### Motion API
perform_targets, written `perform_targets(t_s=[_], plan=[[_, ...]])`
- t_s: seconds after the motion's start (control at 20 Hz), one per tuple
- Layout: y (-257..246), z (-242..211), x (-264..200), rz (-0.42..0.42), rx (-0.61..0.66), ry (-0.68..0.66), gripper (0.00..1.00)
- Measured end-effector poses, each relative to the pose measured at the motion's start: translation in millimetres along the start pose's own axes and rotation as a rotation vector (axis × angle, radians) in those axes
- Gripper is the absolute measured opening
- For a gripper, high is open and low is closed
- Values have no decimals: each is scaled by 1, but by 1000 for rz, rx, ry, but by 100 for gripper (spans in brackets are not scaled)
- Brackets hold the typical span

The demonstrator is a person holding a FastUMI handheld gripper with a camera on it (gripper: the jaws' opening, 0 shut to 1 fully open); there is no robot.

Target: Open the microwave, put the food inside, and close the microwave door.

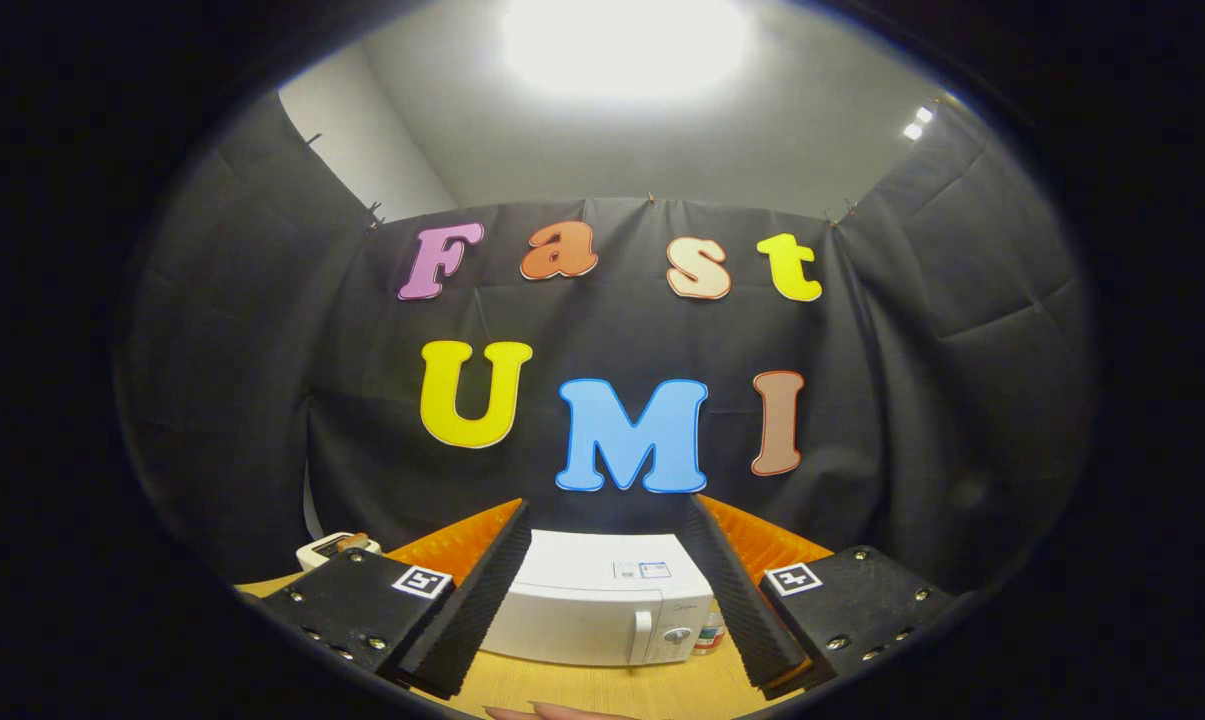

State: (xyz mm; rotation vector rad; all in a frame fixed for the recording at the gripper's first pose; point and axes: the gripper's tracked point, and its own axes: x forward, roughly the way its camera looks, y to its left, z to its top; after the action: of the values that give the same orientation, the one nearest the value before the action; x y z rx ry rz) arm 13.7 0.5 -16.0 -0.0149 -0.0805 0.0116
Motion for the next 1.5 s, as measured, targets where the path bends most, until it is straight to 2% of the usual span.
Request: perform_targets(t_s=[0.35,0.8,1.0,1.35,1.4,1.45,1.5], plan=[[-15,-60,21,-12,20,42,98],[-44,-183,69,-60,18,133,98],[-51,-234,91,-55,24,176,98],[-42,-298,125,2,51,223,98],[-40,-303,129,11,61,226,98],[-39,-306,133,16,67,222,88],[-40,-309,135,10,65,218,86]])
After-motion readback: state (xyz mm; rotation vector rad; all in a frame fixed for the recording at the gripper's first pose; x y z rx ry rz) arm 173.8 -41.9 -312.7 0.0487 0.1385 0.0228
